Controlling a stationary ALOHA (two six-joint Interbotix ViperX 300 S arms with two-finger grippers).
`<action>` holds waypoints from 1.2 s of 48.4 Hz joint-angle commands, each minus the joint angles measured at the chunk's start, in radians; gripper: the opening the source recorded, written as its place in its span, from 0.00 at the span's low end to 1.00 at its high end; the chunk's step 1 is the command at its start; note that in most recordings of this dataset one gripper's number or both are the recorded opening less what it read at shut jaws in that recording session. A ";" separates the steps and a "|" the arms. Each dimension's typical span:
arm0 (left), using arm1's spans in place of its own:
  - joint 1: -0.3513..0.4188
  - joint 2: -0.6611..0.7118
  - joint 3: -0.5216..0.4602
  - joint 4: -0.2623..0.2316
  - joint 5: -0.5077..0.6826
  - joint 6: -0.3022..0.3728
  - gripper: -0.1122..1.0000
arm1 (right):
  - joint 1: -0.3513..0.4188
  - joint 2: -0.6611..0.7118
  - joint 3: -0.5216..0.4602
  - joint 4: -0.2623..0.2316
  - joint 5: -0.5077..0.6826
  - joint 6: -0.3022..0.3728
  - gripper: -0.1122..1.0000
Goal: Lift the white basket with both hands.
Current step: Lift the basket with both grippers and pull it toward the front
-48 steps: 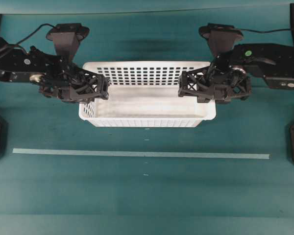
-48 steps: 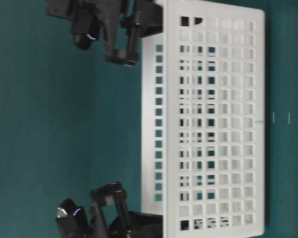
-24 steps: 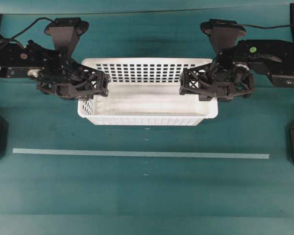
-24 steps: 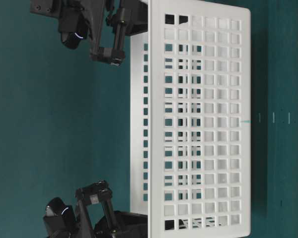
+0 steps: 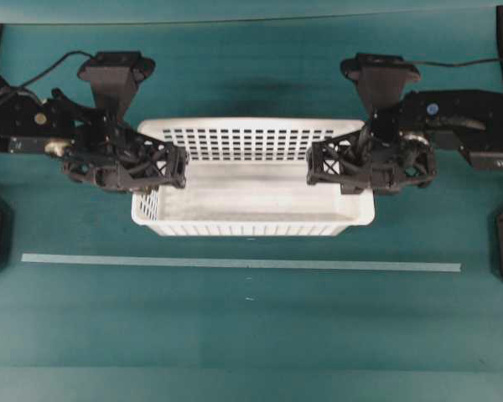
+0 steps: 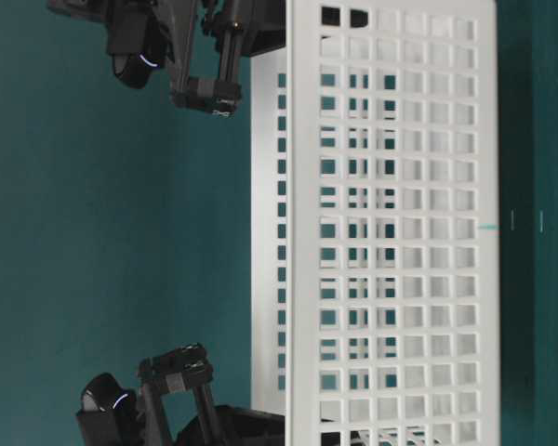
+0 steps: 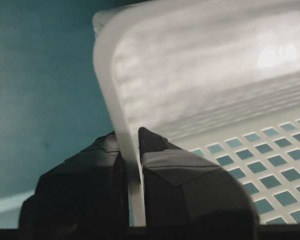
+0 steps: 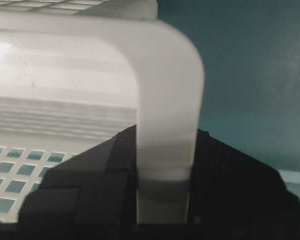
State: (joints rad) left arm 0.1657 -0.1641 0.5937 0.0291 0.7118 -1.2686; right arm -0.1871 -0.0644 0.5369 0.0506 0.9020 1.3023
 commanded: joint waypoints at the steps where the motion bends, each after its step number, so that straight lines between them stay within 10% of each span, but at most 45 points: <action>1: -0.044 -0.037 -0.023 0.002 -0.021 -0.002 0.10 | 0.055 0.002 -0.011 -0.002 -0.011 0.003 0.26; 34: -0.224 -0.038 0.003 0.008 -0.049 -0.176 0.10 | 0.235 0.000 0.009 -0.031 -0.035 0.222 0.26; 58: -0.258 0.006 0.009 0.021 -0.058 -0.199 0.10 | 0.267 0.037 0.025 -0.040 -0.077 0.258 0.26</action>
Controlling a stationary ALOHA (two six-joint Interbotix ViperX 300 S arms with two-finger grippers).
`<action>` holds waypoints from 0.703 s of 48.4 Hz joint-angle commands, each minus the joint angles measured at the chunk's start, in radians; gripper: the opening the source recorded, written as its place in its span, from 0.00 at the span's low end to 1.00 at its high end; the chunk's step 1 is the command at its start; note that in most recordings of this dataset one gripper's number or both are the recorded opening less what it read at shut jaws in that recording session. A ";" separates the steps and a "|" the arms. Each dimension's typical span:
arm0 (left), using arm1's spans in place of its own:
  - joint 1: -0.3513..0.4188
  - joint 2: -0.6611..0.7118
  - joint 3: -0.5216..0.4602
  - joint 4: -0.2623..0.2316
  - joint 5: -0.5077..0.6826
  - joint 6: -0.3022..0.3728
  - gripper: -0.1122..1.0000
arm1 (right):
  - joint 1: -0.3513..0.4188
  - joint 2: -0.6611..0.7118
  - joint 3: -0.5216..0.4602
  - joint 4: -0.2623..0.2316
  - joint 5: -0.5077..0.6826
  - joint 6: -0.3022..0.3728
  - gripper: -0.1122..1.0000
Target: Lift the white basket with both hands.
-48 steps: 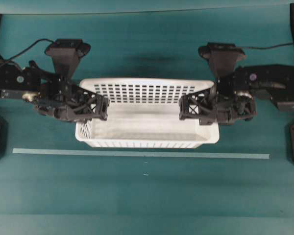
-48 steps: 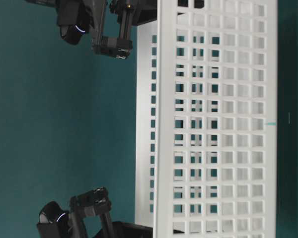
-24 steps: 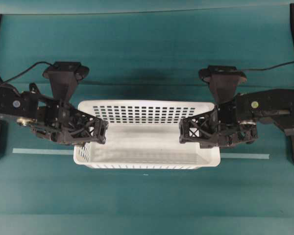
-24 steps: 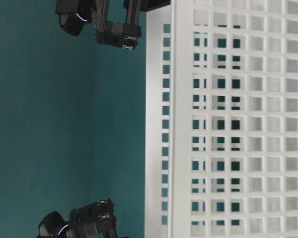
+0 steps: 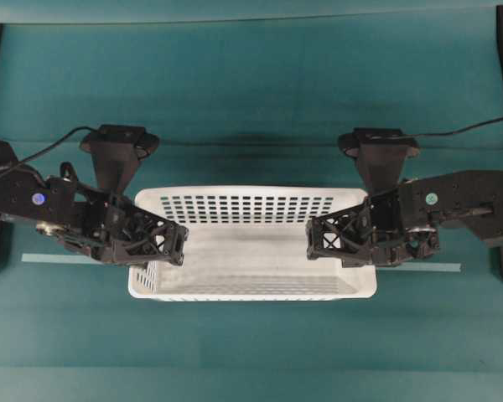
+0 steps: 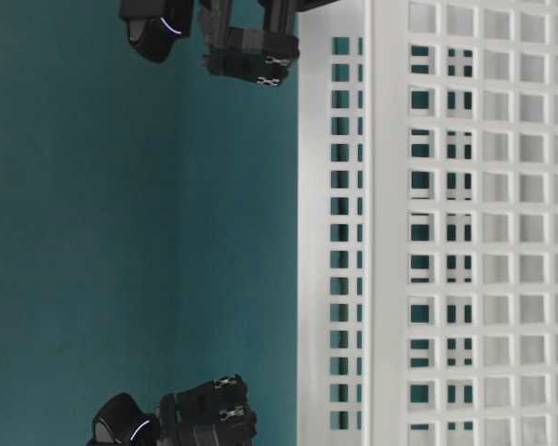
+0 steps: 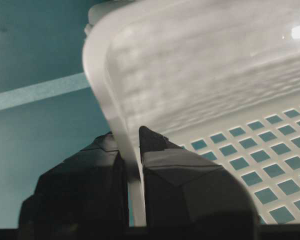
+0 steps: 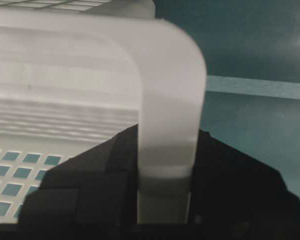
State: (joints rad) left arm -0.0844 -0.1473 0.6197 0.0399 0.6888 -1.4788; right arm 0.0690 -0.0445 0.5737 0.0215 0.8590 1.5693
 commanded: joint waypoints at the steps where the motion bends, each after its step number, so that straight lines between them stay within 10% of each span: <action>1: -0.006 -0.012 -0.017 0.011 -0.035 0.011 0.10 | 0.011 0.018 -0.012 -0.012 -0.034 -0.009 0.26; 34: 0.012 0.008 0.015 0.011 -0.060 0.012 0.10 | 0.012 0.026 0.023 -0.012 -0.071 -0.009 0.26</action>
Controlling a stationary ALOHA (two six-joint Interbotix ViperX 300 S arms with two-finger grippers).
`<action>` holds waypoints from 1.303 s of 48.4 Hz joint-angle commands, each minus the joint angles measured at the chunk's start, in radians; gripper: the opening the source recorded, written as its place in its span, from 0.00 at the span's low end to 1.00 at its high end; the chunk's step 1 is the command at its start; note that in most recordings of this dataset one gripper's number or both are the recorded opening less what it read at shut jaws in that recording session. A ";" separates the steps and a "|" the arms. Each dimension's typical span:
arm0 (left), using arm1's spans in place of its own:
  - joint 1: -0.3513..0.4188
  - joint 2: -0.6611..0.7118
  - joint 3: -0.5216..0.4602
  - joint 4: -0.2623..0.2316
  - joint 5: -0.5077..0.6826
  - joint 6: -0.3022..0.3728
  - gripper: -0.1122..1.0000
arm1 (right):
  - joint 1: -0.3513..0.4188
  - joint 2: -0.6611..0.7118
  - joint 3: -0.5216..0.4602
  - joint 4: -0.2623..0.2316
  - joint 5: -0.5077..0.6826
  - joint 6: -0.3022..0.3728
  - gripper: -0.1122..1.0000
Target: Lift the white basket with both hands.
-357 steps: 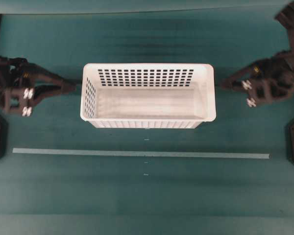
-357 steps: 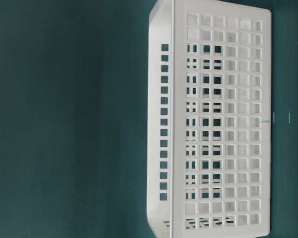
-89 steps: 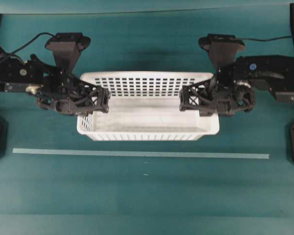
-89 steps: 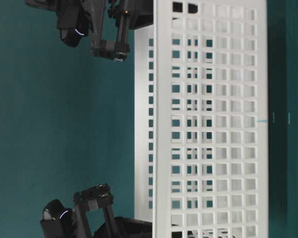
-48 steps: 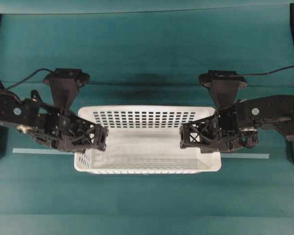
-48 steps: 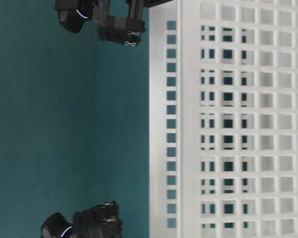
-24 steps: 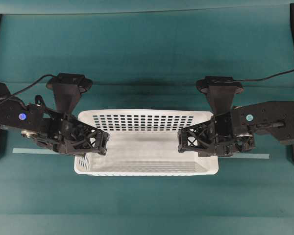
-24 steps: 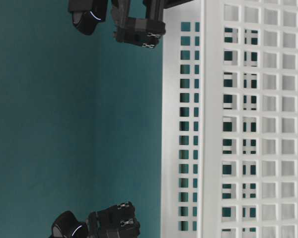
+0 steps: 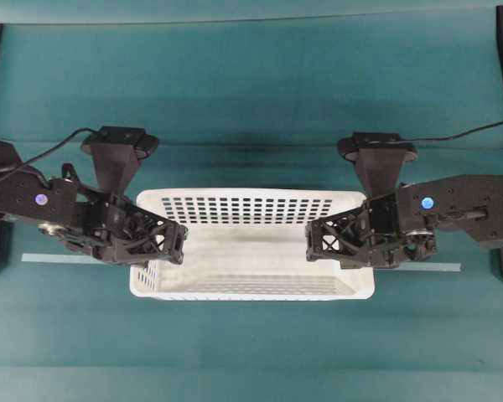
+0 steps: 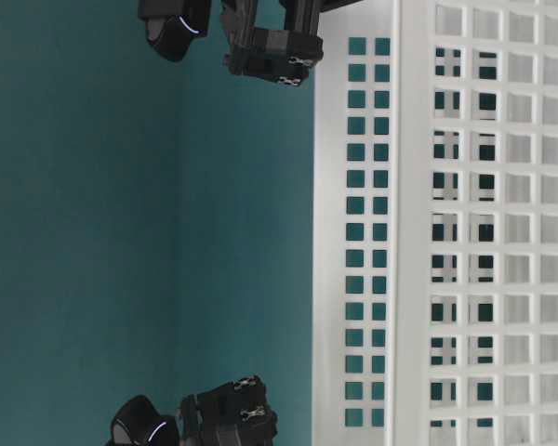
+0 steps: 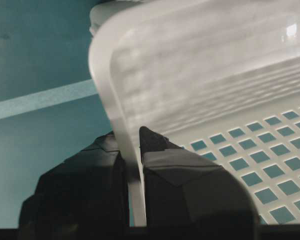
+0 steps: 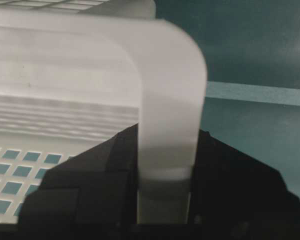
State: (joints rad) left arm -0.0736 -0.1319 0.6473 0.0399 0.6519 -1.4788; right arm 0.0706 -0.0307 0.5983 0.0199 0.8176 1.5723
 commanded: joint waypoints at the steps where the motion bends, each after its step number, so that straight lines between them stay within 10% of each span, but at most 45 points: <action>1: 0.002 -0.008 -0.011 0.011 -0.023 0.014 0.10 | 0.009 0.012 0.002 -0.011 -0.034 -0.012 0.26; 22: 0.002 -0.014 0.028 0.011 -0.086 0.014 0.10 | 0.003 0.009 0.051 -0.005 -0.120 -0.014 0.26; 32: 0.003 -0.015 0.031 0.011 -0.089 0.012 0.29 | 0.002 0.011 0.051 -0.005 -0.123 -0.012 0.27; 45: 0.003 -0.018 0.034 0.011 -0.089 0.011 0.90 | 0.003 0.011 0.054 -0.005 -0.137 -0.008 0.75; 52: 0.003 -0.018 0.037 0.009 -0.091 0.011 0.89 | -0.005 0.009 0.055 -0.009 -0.137 -0.006 0.97; 63: 0.003 -0.025 0.043 0.009 -0.089 0.011 0.89 | -0.014 0.002 0.055 -0.011 -0.121 -0.009 0.97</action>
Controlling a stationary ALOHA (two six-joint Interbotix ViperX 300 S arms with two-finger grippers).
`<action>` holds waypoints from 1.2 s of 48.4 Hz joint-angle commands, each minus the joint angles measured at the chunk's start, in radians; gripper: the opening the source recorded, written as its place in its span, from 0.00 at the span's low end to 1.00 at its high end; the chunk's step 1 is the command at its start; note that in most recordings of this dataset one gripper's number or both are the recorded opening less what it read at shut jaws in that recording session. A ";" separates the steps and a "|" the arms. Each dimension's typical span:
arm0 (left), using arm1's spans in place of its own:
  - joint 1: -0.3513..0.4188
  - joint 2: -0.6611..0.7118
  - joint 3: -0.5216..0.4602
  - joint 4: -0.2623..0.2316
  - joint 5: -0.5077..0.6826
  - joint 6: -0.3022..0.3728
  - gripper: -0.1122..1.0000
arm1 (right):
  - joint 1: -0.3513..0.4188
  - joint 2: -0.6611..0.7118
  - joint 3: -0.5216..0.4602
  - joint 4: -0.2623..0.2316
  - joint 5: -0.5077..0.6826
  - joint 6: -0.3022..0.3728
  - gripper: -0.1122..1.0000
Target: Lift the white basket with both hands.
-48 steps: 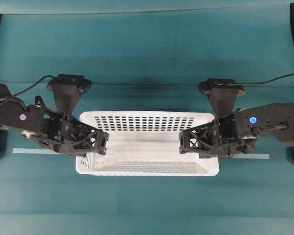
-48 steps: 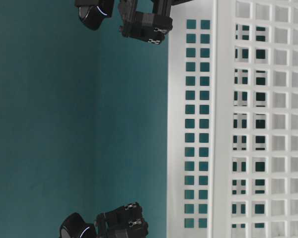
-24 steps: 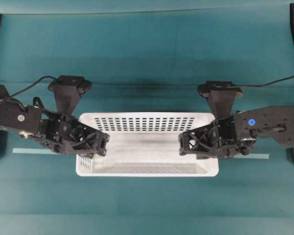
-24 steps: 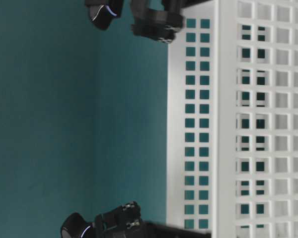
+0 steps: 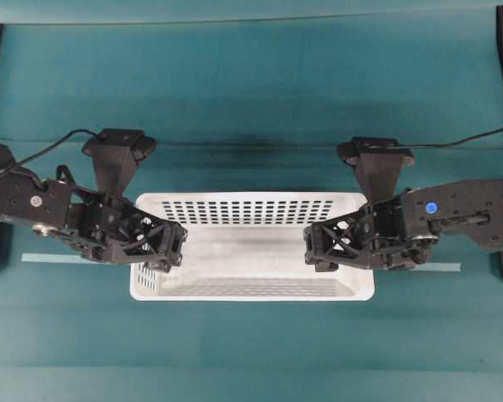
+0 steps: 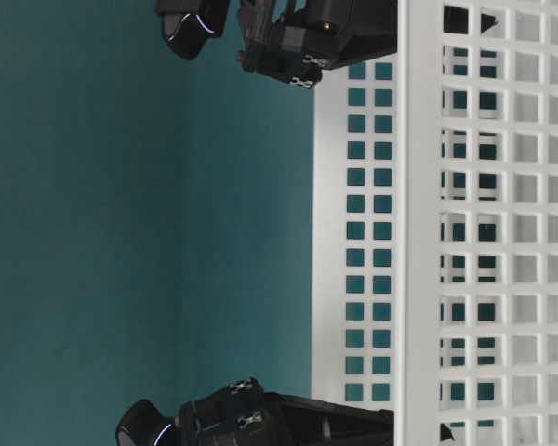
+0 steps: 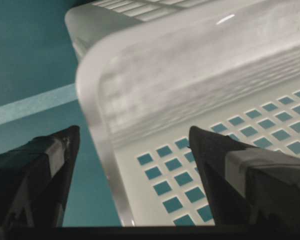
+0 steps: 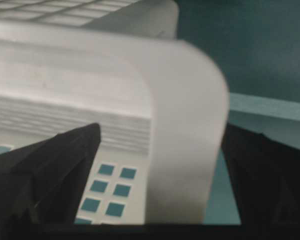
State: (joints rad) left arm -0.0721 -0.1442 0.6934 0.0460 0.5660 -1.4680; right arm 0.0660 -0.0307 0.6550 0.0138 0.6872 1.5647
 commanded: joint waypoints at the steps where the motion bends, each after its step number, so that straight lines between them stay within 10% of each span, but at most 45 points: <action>1: 0.002 -0.015 -0.003 0.002 -0.003 0.000 0.89 | -0.009 -0.005 0.002 -0.005 0.017 -0.002 0.97; 31: 0.003 -0.383 0.046 0.002 0.017 0.095 0.89 | -0.038 -0.333 0.000 -0.091 0.147 -0.012 0.97; 58: 0.023 -0.588 0.097 0.000 -0.106 0.313 0.89 | -0.052 -0.551 0.087 -0.293 -0.258 -0.250 0.97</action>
State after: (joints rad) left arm -0.0522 -0.7210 0.7992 0.0430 0.4924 -1.1812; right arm 0.0138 -0.5737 0.7470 -0.2654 0.4725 1.3453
